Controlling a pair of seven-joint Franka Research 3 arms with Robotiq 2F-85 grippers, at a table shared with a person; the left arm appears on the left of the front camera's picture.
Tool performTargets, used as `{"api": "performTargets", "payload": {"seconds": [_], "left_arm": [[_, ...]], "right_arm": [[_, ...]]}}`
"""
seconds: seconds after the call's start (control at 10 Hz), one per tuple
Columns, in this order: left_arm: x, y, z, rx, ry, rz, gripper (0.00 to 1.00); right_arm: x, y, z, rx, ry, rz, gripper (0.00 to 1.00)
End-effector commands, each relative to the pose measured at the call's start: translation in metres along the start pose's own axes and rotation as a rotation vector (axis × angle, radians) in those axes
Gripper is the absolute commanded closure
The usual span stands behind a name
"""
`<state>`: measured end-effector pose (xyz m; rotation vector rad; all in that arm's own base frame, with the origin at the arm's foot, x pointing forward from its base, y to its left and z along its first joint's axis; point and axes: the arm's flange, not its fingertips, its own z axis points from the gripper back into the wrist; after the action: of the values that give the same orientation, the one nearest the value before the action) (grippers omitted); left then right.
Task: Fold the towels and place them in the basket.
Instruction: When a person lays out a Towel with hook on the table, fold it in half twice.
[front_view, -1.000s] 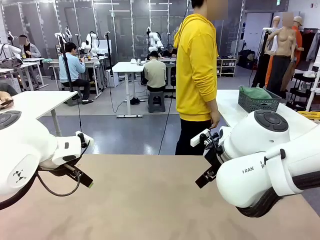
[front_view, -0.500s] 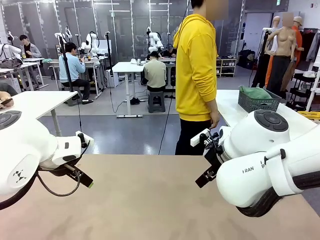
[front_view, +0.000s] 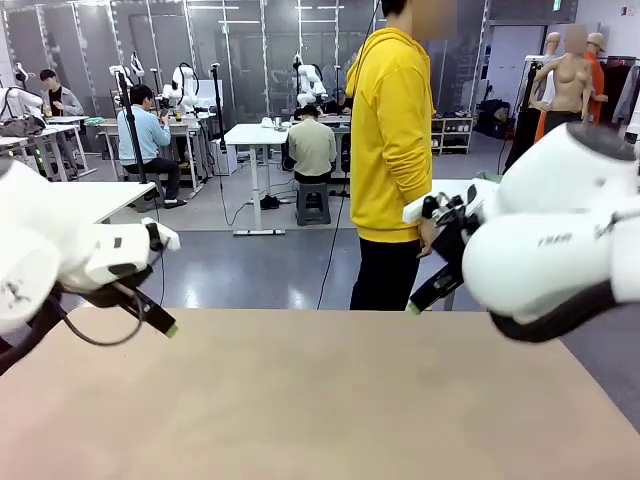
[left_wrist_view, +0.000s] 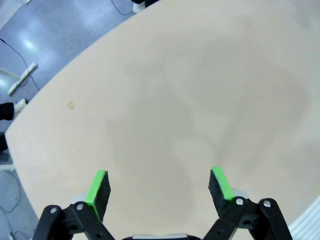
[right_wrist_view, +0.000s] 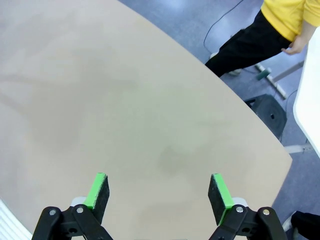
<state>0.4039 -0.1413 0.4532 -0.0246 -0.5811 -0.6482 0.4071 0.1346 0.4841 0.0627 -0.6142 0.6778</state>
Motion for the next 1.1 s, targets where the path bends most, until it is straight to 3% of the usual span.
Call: {"api": "performTargets", "payload": {"seconds": [0.0,0.2,0.5,1.0], "left_arm": [[-0.003,0.019,0.050,-0.049,0.003,0.036,0.00],[-0.017,0.038,0.095,-0.049,-0.053,0.086,0.00],[-0.051,0.070,0.167,-0.074,-0.112,0.208,0.00],[-0.093,0.114,0.229,-0.013,-0.141,0.400,0.00]], "right_arm": [[-0.007,-0.031,0.032,0.086,0.068,-0.007,0.00],[-0.029,-0.058,0.072,0.135,0.060,-0.057,0.00],[-0.079,-0.084,0.128,0.070,0.019,-0.106,0.00],[-0.122,-0.110,0.177,0.017,-0.012,-0.177,0.00]]}}
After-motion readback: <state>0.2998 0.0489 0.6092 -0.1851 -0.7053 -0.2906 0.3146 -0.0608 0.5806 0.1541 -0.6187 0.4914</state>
